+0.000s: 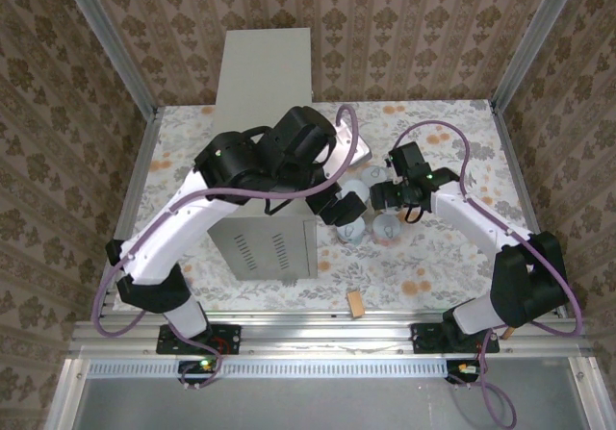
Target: Place and organize the canned foods onto the counter
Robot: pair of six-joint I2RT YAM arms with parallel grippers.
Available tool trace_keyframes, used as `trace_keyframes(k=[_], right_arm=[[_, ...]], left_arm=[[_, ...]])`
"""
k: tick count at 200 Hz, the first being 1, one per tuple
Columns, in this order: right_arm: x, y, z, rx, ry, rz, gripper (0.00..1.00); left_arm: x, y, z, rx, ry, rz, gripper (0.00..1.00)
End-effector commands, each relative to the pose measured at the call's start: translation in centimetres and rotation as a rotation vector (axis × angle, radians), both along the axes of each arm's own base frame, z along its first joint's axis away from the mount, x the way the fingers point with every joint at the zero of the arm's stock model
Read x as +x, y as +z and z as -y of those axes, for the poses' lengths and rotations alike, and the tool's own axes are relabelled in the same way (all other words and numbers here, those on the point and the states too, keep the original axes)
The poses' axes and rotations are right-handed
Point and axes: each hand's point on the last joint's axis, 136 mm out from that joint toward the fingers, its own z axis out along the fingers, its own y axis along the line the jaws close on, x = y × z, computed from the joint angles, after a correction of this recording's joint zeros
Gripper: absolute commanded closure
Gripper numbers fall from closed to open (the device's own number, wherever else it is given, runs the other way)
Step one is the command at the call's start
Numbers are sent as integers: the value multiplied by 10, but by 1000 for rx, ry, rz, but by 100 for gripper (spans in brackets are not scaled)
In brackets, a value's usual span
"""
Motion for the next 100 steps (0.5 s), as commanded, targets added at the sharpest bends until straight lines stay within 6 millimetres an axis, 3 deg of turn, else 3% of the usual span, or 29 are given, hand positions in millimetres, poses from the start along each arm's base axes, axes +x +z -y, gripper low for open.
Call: trace_keyframes(k=[1, 100], right_arm=[[6, 1, -6, 28, 32, 25, 9], [12, -6, -3, 22, 23, 13, 16]], left_arm=[[1, -1, 5, 7, -7, 13, 0], [2, -5, 9, 12, -12, 9, 0]])
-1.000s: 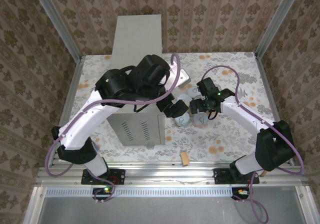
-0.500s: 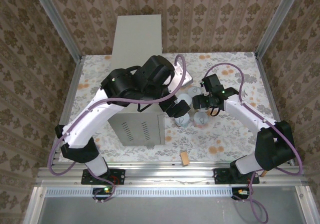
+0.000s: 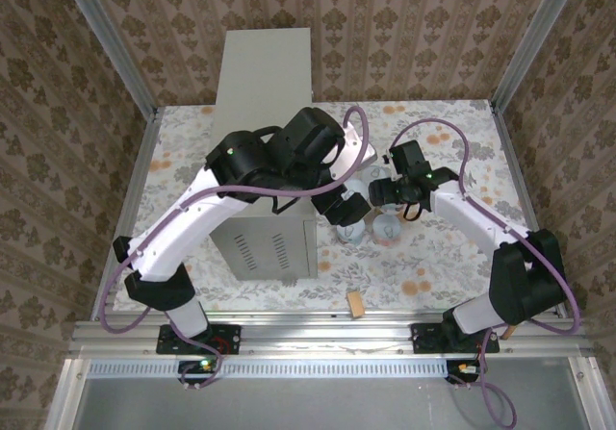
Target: Place and organize the canned foods onto the counter
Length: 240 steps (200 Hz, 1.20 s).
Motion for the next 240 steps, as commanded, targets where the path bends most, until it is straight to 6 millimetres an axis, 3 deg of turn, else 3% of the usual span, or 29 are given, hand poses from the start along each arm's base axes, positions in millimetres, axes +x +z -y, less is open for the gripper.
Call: trace_keyframes(k=[1, 61, 133, 136, 189, 240], right_arm=[[0, -7, 1, -7, 9, -19, 16], [1, 1, 6, -33, -3, -10, 23], [-1, 46, 14, -55, -9, 63, 27], [-3, 57, 14, -48, -8, 93, 27], [-5, 106, 14, -32, 23, 175, 30], [-12, 163, -1, 45, 99, 263, 29]], left_arm=[[-1, 5, 1, -11, -12, 20, 0], [-2, 9, -1, -34, -10, 39, 0], [-1, 11, -5, -26, -13, 59, 0], [-1, 11, -6, -25, -11, 59, 0], [7, 16, -15, -22, 28, 107, 0], [10, 17, -35, -3, 68, 146, 0]])
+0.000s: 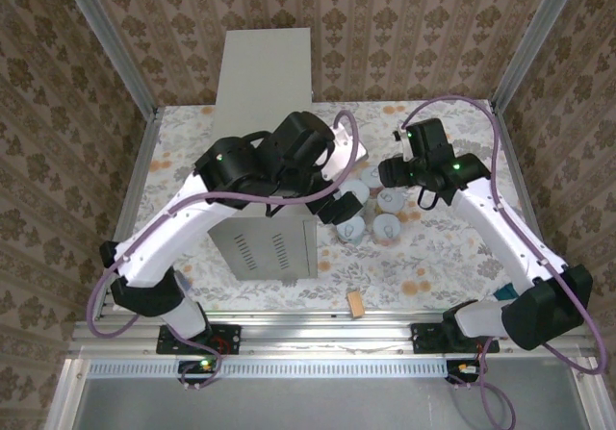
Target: Place and organize the canned foods onto the counter
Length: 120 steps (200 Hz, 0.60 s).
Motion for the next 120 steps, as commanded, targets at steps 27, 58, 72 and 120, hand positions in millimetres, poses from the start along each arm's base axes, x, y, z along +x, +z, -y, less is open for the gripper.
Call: trace_keyframes(k=[27, 58, 72, 120], right_arm=[[-8, 72, -20, 97, 123, 128, 30], [-10, 102, -38, 159, 192, 165, 31], [-10, 113, -48, 186, 229, 177, 31], [-19, 150, -79, 251, 357, 208, 32]], left_arm=[[7, 14, -32, 0, 66, 80, 0], [13, 19, -52, -16, 118, 93, 0], [14, 21, -60, -20, 131, 104, 0], [13, 18, -83, 2, 134, 152, 0]])
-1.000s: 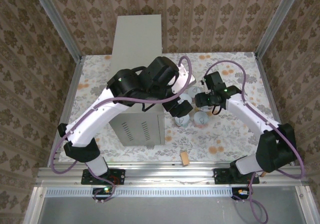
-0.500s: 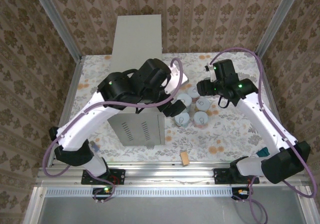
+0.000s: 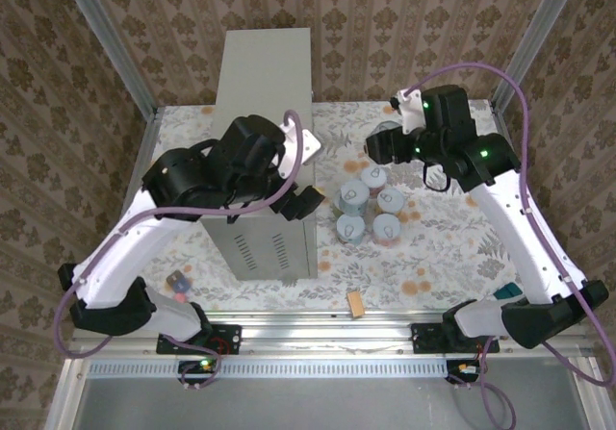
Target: Place and organize the canned foods onto the counter
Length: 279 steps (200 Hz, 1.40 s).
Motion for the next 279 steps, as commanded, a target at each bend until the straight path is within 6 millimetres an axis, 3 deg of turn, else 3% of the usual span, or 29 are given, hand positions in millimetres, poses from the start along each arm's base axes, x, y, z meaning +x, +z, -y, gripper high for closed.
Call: trace_keyframes(k=[1, 47, 81, 141, 214, 279], right_arm=[[-10, 30, -21, 54, 114, 52, 31], [-35, 65, -52, 166, 278, 77, 31], [-60, 84, -73, 261, 412, 66, 31], [-94, 98, -93, 325, 531, 69, 32], [-114, 104, -102, 359, 554, 77, 32], [-111, 108, -105, 351, 492, 100, 33]], left_arm=[[0, 4, -12, 12, -10, 58, 0], [-14, 10, -18, -40, -95, 112, 0], [-24, 15, -10, -68, -181, 129, 0], [-12, 32, 10, -67, -197, 272, 0], [2, 45, 30, -78, -176, 343, 2], [6, 53, 45, -115, -185, 349, 5]])
